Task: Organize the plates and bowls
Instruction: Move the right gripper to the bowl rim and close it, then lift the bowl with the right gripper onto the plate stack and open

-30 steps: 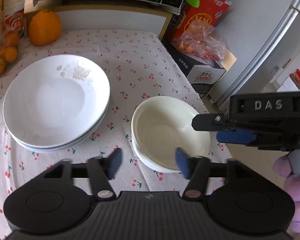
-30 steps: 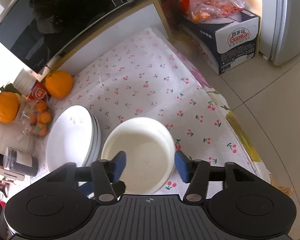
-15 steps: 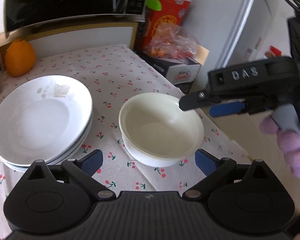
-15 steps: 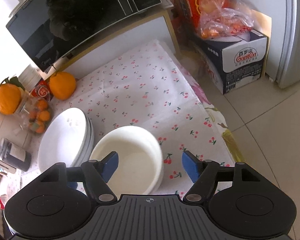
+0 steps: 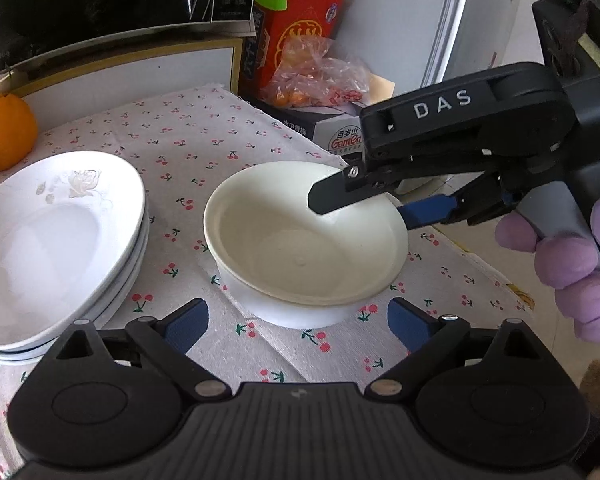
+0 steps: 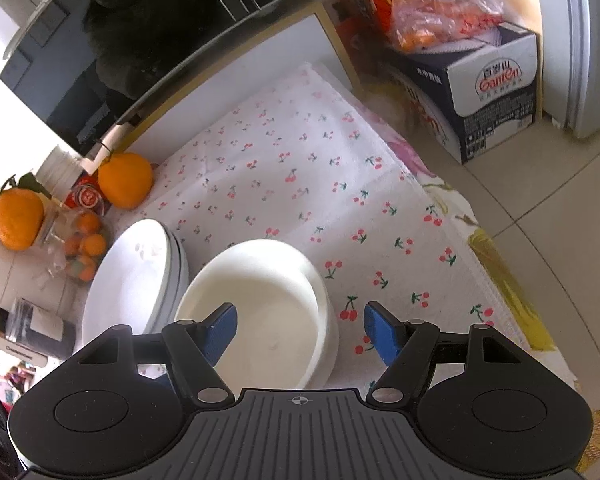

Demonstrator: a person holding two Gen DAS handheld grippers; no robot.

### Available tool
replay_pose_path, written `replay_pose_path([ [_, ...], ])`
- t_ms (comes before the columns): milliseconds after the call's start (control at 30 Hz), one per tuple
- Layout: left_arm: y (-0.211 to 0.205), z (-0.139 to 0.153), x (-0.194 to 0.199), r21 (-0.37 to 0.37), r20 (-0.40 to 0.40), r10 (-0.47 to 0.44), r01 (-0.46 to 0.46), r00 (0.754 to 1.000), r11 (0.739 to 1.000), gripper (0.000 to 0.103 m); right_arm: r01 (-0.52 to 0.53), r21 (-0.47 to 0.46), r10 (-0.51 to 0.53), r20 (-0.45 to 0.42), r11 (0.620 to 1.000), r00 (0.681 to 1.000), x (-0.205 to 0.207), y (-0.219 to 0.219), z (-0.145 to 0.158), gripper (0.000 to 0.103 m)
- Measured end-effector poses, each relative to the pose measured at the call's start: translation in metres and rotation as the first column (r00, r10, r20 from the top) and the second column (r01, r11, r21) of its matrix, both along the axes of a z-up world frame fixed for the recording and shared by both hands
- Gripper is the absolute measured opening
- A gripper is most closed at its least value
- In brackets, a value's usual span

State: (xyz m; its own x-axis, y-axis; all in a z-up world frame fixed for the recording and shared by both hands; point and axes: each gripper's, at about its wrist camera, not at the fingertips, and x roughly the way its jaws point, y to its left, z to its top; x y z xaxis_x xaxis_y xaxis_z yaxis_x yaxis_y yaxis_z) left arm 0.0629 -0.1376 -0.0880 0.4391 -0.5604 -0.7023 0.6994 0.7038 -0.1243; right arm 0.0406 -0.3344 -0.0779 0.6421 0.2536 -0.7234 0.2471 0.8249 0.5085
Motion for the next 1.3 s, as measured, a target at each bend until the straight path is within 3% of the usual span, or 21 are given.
replay_pose_path([
  [200, -0.003, -0.004, 0.003, 0.012, -0.013, -0.004, 0.004, 1.000, 1.000, 0.088, 0.017, 0.009, -0.016, -0.027, 1.000, 0.999, 0.003, 0.001, -0.009, 0.058],
  [433, -0.006, -0.004, 0.006, 0.028, -0.023, -0.026, 0.027, 0.999, 0.999, 0.079, 0.023, -0.003, -0.023, -0.063, 1.000, 0.998, 0.006, 0.004, -0.017, 0.026],
  [567, -0.006, -0.003, 0.006, 0.033, -0.029, -0.029, 0.030, 0.999, 0.999, 0.075, 0.023, -0.024, -0.024, -0.060, 0.999, 0.998, 0.006, 0.006, -0.017, 0.020],
  [1300, 0.003, 0.025, 0.011, 0.019, 0.019, -0.001, 0.001, 1.000, 1.000, 0.073, -0.004, -0.059, 0.006, 0.041, 0.998, 0.999, 0.011, 0.018, 0.019, 0.018],
])
